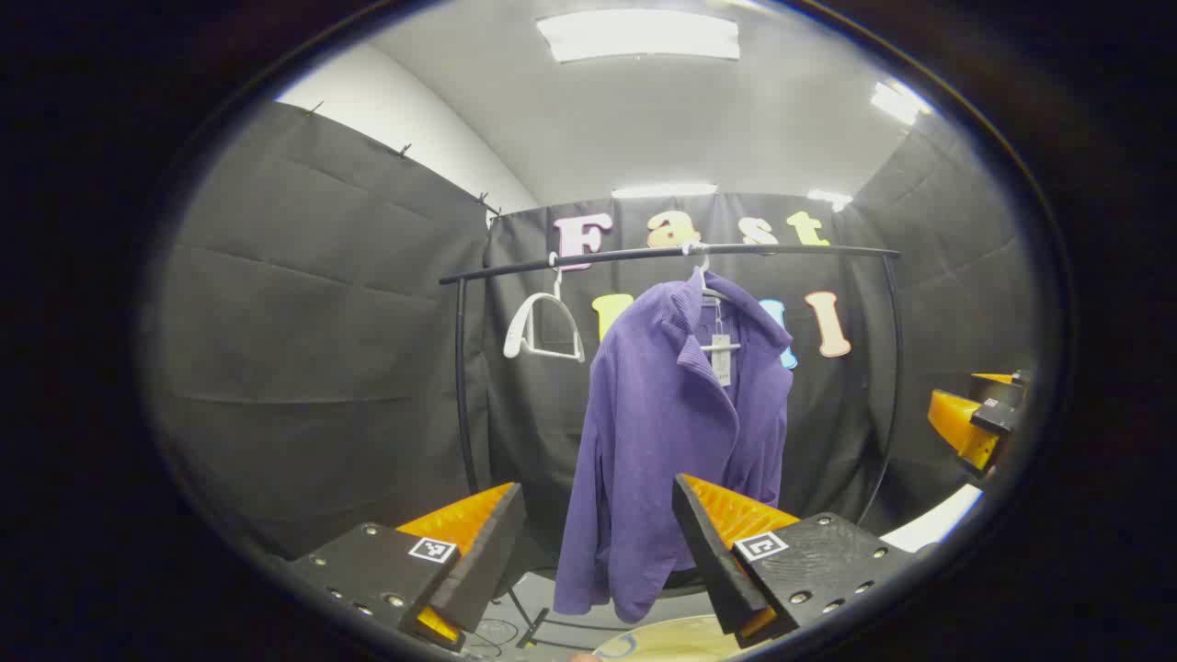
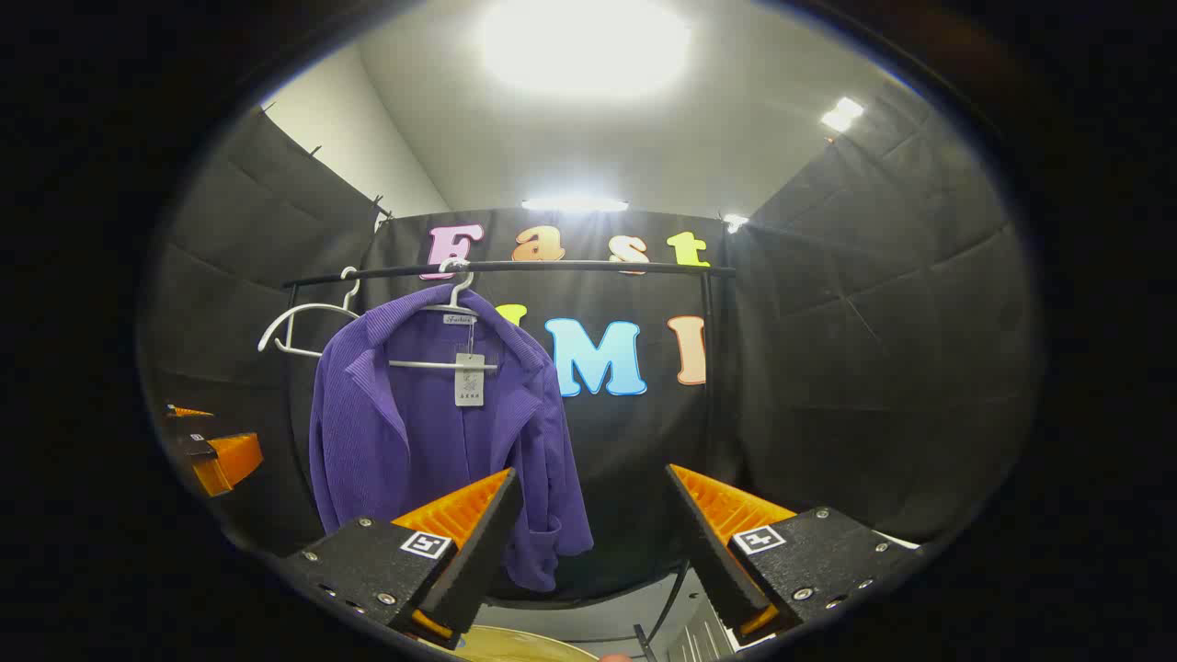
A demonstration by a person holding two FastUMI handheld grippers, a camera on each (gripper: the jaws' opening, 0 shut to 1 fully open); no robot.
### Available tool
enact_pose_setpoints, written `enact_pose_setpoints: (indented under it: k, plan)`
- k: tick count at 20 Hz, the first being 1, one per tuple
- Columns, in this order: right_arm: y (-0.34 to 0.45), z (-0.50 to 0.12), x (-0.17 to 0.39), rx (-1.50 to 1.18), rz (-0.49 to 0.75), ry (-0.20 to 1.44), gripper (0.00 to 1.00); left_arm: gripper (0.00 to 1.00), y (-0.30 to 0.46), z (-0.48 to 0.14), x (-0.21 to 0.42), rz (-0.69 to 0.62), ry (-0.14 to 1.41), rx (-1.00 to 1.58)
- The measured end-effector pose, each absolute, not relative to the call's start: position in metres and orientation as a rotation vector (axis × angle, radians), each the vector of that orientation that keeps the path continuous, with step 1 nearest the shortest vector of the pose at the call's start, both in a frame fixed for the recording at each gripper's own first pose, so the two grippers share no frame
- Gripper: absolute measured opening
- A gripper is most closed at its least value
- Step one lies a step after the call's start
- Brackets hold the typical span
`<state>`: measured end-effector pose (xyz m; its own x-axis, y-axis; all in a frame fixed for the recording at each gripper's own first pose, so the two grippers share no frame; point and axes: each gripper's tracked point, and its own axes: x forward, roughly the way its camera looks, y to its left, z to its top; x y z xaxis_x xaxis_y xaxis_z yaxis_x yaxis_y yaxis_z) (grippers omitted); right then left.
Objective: Grasp the clothes on the hanger with both hands and then place them into the laundry hamper below.
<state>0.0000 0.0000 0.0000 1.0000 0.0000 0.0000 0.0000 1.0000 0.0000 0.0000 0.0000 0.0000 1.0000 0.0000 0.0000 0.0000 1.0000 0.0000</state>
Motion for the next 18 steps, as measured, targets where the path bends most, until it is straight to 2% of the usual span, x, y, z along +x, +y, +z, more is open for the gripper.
enact_pose_setpoints:
  k: [3, 4, 12, 15, 18]
  plan:
    - [0.001, -0.002, 0.001, 0.01, 0.004, 0.005, 0.95, 0.87, -0.003, 0.002, -0.003, -0.004, -0.008, 0.012]
    - [0.001, -0.002, 0.001, 0.014, 0.005, 0.01, 0.95, 0.99, -0.004, 0.004, -0.004, -0.007, -0.011, 0.017]
    - [-0.002, -0.002, -0.001, 0.016, -0.003, 0.008, 0.95, 0.87, -0.016, 0.014, -0.008, -0.033, -0.028, 0.035]
    - [-0.003, -0.001, 0.0, 0.02, -0.005, 0.007, 0.95, 0.87, -0.022, 0.015, -0.008, -0.045, -0.028, 0.032]
    - [-0.007, 0.001, 0.003, 0.028, -0.007, 0.008, 0.95, 0.94, -0.027, 0.016, -0.006, -0.054, -0.025, 0.036]
